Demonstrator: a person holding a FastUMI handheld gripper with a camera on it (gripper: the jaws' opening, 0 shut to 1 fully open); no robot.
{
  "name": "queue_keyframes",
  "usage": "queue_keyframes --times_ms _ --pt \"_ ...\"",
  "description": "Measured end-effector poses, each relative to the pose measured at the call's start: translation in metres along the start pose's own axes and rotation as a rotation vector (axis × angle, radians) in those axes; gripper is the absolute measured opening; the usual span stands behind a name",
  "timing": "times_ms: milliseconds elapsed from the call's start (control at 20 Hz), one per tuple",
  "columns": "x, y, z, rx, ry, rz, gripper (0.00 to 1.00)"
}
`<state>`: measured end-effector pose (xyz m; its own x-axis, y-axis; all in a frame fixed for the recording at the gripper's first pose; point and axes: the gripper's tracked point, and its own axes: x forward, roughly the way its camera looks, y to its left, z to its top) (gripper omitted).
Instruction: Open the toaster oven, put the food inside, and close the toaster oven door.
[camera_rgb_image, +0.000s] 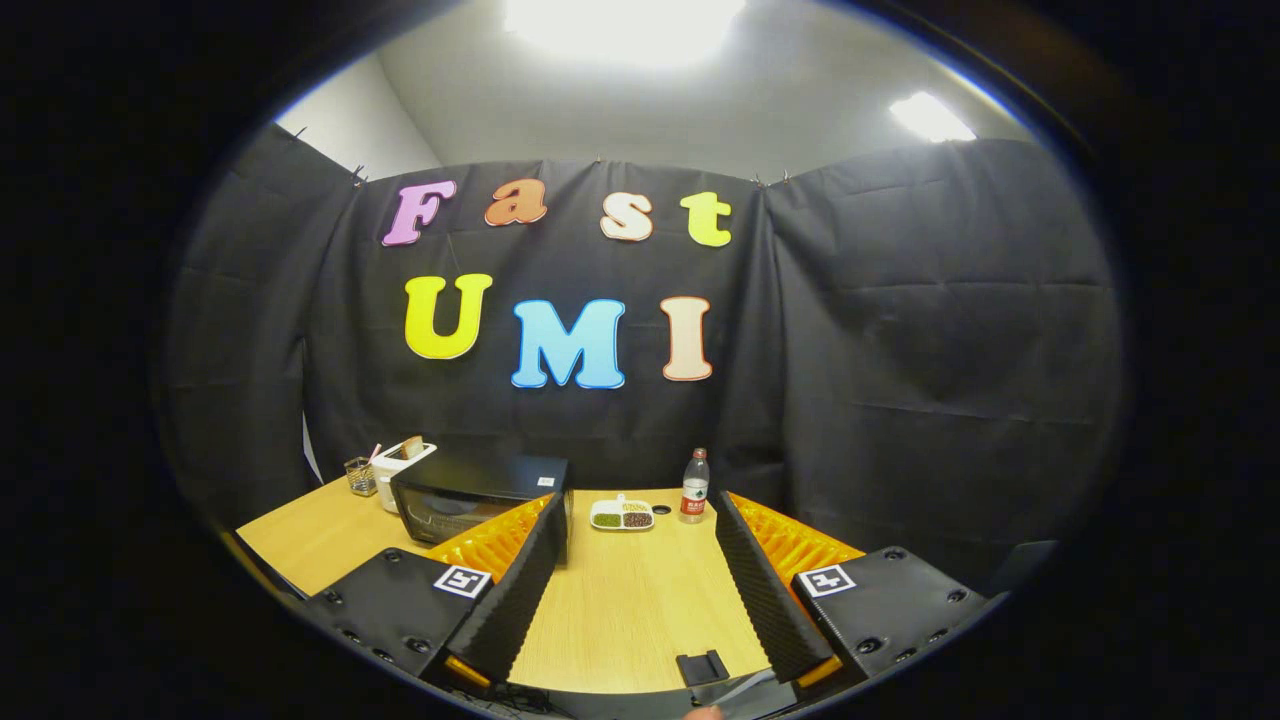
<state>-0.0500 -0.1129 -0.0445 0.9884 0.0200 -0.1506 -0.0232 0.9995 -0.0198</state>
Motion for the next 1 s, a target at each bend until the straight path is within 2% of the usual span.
queue_keyframes --times_ms 1000 --pt "-0.005 -0.006 0.017 0.028 -0.036 0.033 0.96"
